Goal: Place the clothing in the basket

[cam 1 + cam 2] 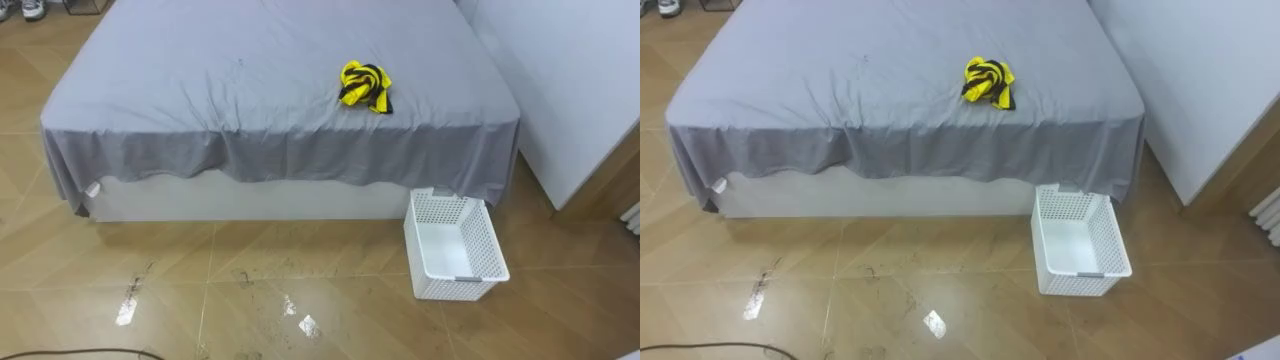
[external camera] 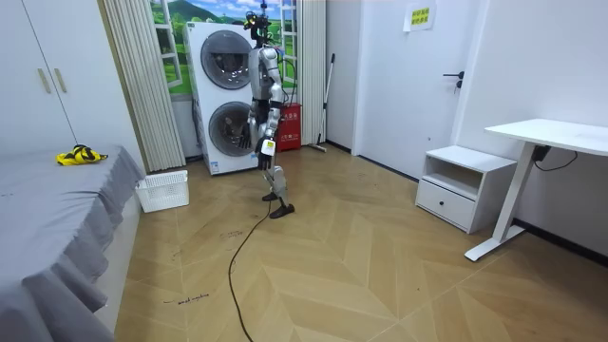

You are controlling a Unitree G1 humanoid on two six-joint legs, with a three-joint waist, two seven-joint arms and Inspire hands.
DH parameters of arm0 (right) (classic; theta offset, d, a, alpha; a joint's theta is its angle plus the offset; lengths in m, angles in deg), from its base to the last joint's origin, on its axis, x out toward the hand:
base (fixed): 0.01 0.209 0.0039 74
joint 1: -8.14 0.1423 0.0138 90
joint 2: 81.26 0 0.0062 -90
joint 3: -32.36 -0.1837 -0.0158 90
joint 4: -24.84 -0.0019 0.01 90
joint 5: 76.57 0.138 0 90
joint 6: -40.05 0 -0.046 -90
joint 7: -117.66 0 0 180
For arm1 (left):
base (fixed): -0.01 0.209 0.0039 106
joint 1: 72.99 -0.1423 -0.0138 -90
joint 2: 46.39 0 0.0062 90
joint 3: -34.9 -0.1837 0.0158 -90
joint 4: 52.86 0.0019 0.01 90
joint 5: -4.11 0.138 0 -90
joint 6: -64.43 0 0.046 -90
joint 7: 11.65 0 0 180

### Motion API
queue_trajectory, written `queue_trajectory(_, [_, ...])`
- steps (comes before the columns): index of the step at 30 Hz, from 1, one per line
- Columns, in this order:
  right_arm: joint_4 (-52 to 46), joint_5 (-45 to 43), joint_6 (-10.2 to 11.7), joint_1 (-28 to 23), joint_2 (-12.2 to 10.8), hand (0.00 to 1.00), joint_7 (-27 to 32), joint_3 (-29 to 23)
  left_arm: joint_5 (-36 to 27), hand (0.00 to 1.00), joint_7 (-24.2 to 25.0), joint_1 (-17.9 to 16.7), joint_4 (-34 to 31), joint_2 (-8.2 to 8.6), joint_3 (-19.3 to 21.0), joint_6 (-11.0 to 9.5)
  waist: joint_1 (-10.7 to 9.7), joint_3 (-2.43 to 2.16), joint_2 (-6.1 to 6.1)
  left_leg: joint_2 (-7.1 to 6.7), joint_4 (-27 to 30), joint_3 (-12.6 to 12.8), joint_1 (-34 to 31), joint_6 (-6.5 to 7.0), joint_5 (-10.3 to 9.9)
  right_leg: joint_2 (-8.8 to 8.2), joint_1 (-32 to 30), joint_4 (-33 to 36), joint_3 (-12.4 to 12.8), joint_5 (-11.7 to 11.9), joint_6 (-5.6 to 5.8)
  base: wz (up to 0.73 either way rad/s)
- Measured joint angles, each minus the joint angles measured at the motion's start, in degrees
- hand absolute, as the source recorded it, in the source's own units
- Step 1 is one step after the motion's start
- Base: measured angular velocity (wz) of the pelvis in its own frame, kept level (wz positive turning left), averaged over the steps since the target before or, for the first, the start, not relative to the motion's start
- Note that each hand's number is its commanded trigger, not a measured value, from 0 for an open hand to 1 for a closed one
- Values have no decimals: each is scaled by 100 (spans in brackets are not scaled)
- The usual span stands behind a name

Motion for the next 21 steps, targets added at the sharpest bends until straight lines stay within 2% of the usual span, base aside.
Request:
queue_trajectory(8, [30,-28,-116,21,-6,0,-15,-58,25,0,14,-14,-4,-13,33,50,-23,7,0,0,-2,-45,-13,0,0,0,-9,1,-67,0,0,2])
queue_trajectory(10, [108,-24,-131,69,-4,0,-25,-68,11,0,76,-7,-3,-36,32,118,-33,26,-23,0,-11,-42,-14,0,0,0,-25,1,-63,0,0,0])
queue_trajectory(13, [171,-26,-240,128,-4,0,-64,-119,10,0,193,6,-3,-68,42,189,-46,4,-2,0,-29,-39,-27,0,0,0,-39,1,-65,0,0,0])
queue_trajectory(21, [216,-13,-365,162,-6,0,-158,-220,-14,0,400,10,-5,-34,274,364,-47,-12,12,1,-1,-29,-18,-1,-1,2,-42,1,-59,0,0,0])
